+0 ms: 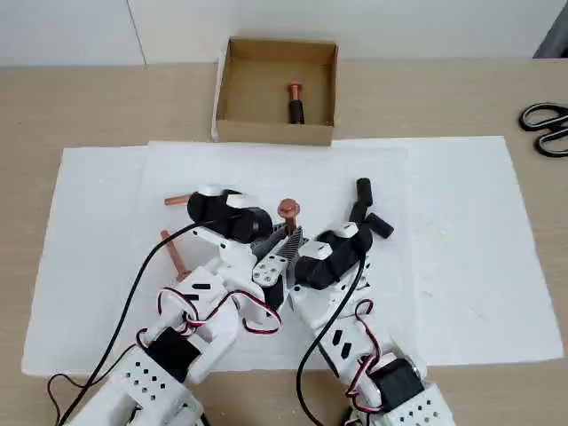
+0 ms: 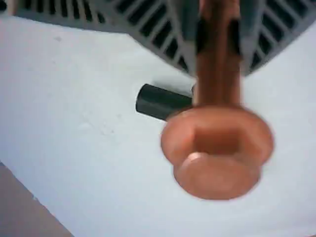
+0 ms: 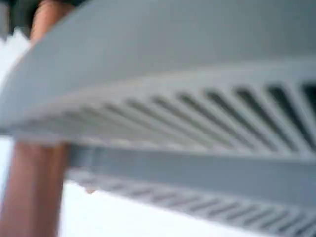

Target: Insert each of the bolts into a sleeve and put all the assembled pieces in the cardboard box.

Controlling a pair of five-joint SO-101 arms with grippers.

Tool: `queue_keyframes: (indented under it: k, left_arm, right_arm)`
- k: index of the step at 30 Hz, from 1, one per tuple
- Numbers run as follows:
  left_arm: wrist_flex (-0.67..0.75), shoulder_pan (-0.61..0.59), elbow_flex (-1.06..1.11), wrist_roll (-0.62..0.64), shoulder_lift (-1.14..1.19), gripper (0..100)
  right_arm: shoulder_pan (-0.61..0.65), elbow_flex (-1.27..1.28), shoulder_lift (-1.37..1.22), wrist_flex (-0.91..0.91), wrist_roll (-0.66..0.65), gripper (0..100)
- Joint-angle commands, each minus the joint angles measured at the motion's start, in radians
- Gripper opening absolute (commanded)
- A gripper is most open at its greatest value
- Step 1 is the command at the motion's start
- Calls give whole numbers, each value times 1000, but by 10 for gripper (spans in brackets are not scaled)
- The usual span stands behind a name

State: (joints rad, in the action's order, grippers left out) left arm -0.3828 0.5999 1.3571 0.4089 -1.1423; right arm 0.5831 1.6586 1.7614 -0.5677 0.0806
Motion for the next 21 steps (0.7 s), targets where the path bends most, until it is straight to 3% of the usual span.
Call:
queue_keyframes:
  k: [1, 21]
  left_arm:
    - [-57, 32, -7, -48, -14, 5]
    - [-84, 54, -7, -61, -14, 5]
  right_arm:
    - [-15, -8, -1, 18, 6, 4]
    - [-13, -8, -1, 16, 6, 4]
